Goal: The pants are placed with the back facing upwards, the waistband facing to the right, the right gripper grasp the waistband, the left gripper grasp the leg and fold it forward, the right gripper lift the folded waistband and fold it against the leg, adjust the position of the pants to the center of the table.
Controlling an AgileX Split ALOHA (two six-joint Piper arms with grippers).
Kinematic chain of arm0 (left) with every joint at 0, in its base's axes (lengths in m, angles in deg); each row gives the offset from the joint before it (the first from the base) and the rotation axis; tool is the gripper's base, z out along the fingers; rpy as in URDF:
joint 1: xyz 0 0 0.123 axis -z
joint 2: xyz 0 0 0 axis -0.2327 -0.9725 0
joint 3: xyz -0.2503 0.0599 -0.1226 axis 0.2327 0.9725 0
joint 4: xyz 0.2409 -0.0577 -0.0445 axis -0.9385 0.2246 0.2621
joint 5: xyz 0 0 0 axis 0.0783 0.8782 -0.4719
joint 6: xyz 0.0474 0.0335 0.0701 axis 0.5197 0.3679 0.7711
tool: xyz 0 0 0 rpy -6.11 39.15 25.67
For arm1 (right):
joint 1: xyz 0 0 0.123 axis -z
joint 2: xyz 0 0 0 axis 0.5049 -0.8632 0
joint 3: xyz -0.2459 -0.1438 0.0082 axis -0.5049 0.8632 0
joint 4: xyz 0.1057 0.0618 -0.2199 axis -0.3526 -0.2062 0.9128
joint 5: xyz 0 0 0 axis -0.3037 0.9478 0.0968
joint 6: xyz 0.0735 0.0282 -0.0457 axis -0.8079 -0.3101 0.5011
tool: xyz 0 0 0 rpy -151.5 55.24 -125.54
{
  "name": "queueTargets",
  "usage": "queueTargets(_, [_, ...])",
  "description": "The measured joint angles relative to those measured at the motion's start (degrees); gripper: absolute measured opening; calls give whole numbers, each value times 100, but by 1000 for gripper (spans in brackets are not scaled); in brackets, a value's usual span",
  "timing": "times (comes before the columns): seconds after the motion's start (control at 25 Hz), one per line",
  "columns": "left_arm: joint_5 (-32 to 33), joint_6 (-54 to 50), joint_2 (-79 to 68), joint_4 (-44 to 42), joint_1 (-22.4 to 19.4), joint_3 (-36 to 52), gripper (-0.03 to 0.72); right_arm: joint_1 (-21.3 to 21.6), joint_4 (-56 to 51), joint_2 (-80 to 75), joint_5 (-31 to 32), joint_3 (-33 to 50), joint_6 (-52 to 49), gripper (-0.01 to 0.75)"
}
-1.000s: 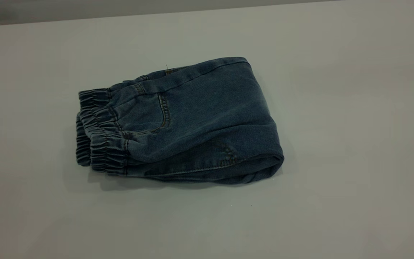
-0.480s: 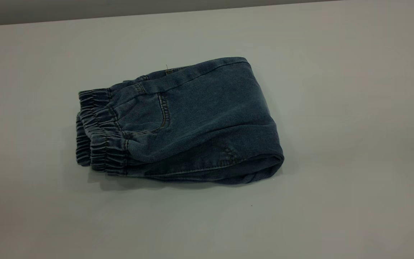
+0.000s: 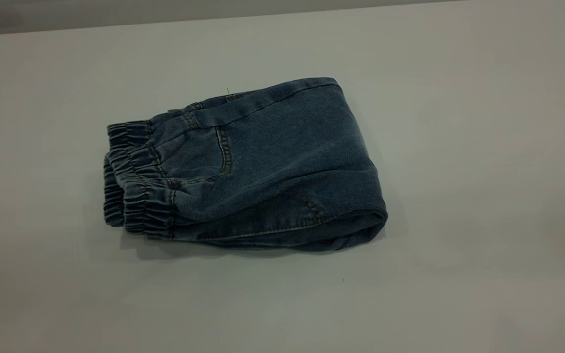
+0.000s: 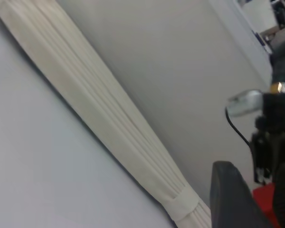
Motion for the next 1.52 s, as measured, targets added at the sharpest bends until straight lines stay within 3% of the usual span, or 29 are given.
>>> queueTargets(0.28, [272, 0, 0, 4, 0, 0, 239, 0, 662, 145, -148, 619, -13, 405])
queueTargets(0.96, [471, 6, 0, 4, 0, 4, 239, 5, 509, 140, -296, 679, -33, 405])
queueTargets(1.08, [926, 6, 0, 4, 0, 4, 239, 5, 509, 140, -296, 679, -33, 405])
queueTargets(1.4, [3416, 0, 0, 34, 0, 4, 239, 5, 509, 140, -290, 679, -33, 405])
queueTargets(1.52, [4044, 0, 0, 34, 0, 6, 239, 5, 509, 140, -290, 679, -33, 405])
